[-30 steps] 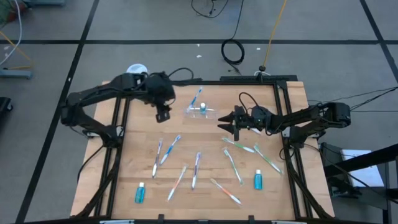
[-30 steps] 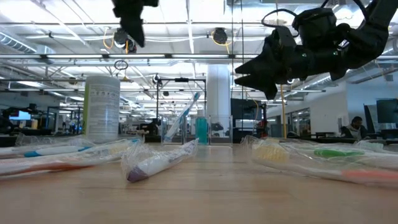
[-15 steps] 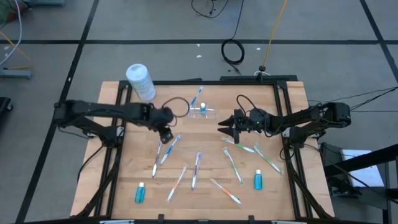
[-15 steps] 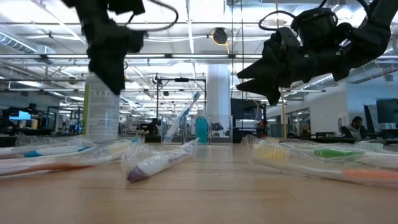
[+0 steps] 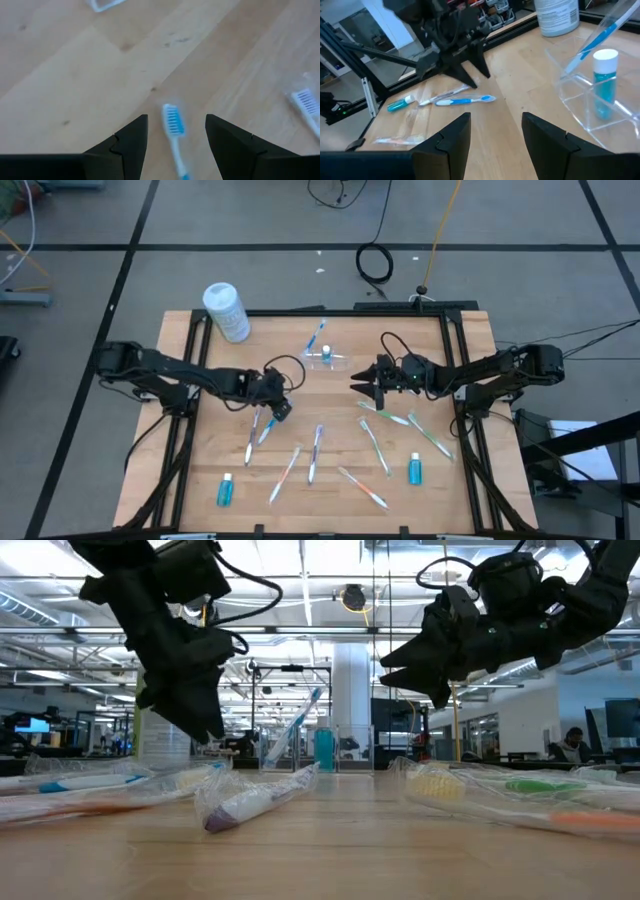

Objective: Pick & Place toothbrushing station
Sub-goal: Put the blue toothbrush into the transparent organizer

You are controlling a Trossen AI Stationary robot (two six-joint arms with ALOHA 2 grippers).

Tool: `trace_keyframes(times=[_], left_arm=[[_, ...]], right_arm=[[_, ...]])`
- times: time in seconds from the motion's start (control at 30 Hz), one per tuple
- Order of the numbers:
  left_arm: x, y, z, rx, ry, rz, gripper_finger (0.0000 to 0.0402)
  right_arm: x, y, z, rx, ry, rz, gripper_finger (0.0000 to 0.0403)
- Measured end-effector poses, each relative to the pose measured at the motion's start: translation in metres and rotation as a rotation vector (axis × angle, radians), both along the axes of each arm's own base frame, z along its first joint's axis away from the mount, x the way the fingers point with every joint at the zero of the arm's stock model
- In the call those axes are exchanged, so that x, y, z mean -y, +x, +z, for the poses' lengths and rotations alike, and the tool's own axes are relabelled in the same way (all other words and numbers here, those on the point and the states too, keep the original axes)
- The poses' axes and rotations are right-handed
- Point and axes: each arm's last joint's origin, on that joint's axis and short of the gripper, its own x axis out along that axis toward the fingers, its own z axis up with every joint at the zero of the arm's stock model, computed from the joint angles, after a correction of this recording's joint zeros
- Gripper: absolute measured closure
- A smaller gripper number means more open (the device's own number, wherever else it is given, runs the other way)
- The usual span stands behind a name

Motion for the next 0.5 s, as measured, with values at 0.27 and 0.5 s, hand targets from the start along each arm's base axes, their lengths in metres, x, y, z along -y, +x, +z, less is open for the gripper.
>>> trace_keyframes(times=[0.27,0.5], left_arm=[[0.008,0.012,-0.026,-0.042,0.024,0.011,0.0195],[0.009,0.015,-0.044,-0.112,0.039,0.028,0.0195]], right_arm=[[0.000,0.000,0.001,0.012,-0.045,0.005,0.0234],[0.000,0.001,0.004,0.039,-0.099,0.012,0.0234]])
